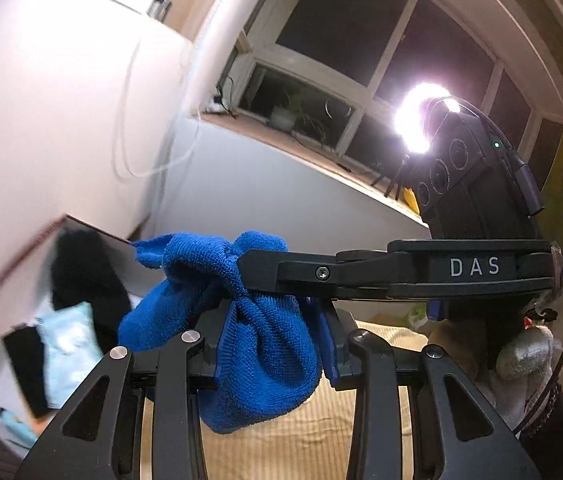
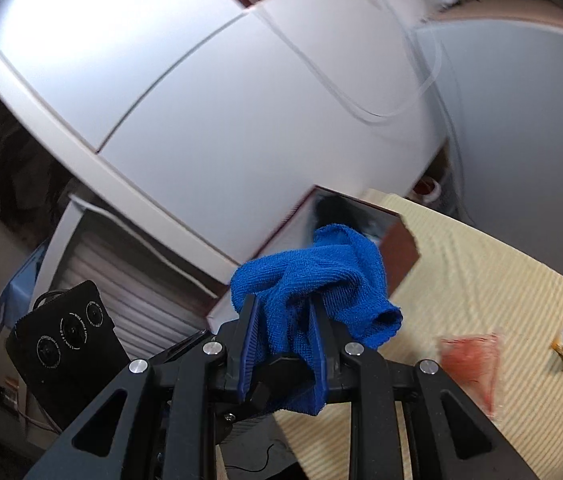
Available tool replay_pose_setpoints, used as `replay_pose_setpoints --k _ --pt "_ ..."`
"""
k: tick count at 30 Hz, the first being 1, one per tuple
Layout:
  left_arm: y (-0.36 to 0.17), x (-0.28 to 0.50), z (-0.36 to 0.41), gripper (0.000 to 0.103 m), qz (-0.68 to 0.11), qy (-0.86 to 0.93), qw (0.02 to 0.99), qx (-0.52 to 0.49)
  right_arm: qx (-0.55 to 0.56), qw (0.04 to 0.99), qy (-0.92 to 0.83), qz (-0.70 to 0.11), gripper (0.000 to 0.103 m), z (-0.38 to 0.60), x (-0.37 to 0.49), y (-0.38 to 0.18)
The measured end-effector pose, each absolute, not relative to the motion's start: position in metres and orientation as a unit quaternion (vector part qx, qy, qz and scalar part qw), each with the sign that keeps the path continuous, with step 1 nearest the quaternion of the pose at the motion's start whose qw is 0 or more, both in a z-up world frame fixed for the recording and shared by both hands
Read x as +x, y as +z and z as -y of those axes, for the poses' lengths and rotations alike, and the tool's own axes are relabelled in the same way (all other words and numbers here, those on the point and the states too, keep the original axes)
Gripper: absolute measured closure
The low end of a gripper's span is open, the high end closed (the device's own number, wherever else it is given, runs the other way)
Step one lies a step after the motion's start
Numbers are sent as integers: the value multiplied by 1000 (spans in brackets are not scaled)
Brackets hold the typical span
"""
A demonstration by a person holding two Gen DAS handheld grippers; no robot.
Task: Organize soft objects
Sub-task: 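Lift the blue towel with both tools and carry it over the shoebox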
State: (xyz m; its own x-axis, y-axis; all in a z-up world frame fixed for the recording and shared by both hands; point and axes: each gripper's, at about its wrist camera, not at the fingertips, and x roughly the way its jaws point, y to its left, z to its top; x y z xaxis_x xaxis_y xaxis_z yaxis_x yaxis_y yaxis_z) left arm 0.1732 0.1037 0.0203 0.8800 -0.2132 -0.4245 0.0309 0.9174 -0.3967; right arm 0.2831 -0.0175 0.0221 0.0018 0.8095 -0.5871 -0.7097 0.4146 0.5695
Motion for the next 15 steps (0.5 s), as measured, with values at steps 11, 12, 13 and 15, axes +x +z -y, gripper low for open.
replay_pose_setpoints --k 11,12,13,15 --pt "31 138 -166 70 -236 -13 956 -173 42 687 575 -443 81 -57 247 33" --pt "29 138 -173 70 -239 -9 955 -175 42 685 576 -444 81 -65 245 31" --pt "26 138 -178 70 -242 -5 954 -175 41 683 577 -446 81 -71 245 29" --pt "23 139 -188 70 -248 3 953 -176 36 681 576 -451 81 -85 244 24"
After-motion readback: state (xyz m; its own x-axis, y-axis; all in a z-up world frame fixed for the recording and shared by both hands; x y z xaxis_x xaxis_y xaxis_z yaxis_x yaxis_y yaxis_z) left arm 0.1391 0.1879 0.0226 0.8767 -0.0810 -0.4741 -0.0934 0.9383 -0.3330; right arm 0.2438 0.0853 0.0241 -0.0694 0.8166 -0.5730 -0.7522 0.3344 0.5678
